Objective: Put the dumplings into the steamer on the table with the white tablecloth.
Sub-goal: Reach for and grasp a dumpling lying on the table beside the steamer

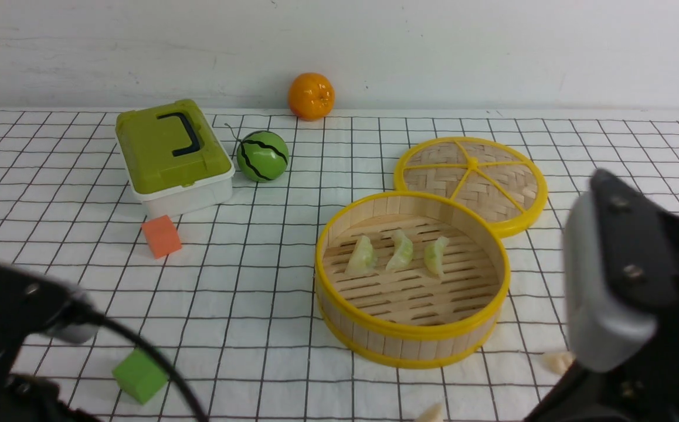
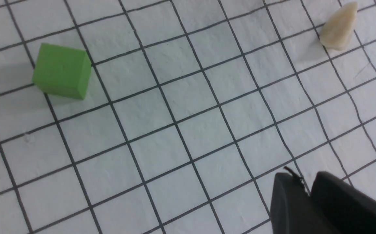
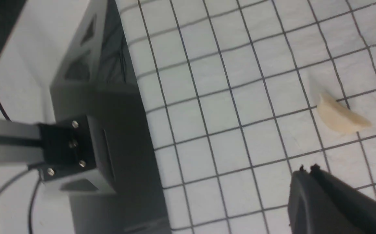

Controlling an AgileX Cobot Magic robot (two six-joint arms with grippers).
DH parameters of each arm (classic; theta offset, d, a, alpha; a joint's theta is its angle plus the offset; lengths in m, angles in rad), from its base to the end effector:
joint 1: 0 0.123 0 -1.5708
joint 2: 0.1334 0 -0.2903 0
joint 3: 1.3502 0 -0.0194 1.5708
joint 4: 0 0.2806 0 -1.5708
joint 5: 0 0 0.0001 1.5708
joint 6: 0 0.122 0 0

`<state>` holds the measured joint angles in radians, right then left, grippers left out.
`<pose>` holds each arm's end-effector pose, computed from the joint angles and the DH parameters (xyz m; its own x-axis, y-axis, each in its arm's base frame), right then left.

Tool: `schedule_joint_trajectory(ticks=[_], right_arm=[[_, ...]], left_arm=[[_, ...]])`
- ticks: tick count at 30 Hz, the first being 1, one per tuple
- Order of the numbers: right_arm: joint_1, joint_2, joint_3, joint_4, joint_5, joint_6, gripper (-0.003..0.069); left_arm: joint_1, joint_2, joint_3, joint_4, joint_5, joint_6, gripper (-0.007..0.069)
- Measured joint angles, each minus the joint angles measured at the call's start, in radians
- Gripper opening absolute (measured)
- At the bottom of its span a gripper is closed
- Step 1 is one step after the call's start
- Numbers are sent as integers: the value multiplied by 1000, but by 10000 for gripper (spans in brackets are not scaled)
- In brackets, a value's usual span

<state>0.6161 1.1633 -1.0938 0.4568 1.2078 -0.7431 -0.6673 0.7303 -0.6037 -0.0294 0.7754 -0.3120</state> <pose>0.1722 0.1836 0.3252 -0.2698 -0.7937 -0.5452 -0.9608 0.2593 0.0980 0.1368 -0.1110 0.2632 -0.7459 0.1716 -0.6436 0.4085 0.8811 -0.2384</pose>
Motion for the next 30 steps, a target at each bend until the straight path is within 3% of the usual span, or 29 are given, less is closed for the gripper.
schedule_joint_trajectory(ticks=[4, 10, 14, 16, 17, 18, 22, 26, 30], right_arm=[[112, 108, -46, -149, -44, -54, -9], [161, 259, -48, -244, -131, -170, 45], [161, 374, -53, -269, -164, -196, 186], [161, 445, -54, -285, -210, -203, 321], [161, 455, -54, -288, -215, -204, 332], [161, 494, -54, -301, -261, -209, 419], [161, 581, -55, -362, -322, -223, 528], [161, 624, -55, -427, -346, -220, 538], [161, 654, -55, -463, -377, -200, 476]], left_arm=[[0, -112, 67, 2, -14, -34, -13], [0, -147, 97, 3, 13, -34, -13], [0, -147, 104, 3, 30, -34, -13], [0, -147, 105, 0, 33, -32, -13], [0, -147, 105, 0, 33, -30, -13], [0, -147, 105, -9, 33, -9, -13], [0, -147, 105, -53, 33, 62, -13], [0, -147, 105, -90, 33, 103, -13], [0, -147, 105, -103, 33, 125, -13]])
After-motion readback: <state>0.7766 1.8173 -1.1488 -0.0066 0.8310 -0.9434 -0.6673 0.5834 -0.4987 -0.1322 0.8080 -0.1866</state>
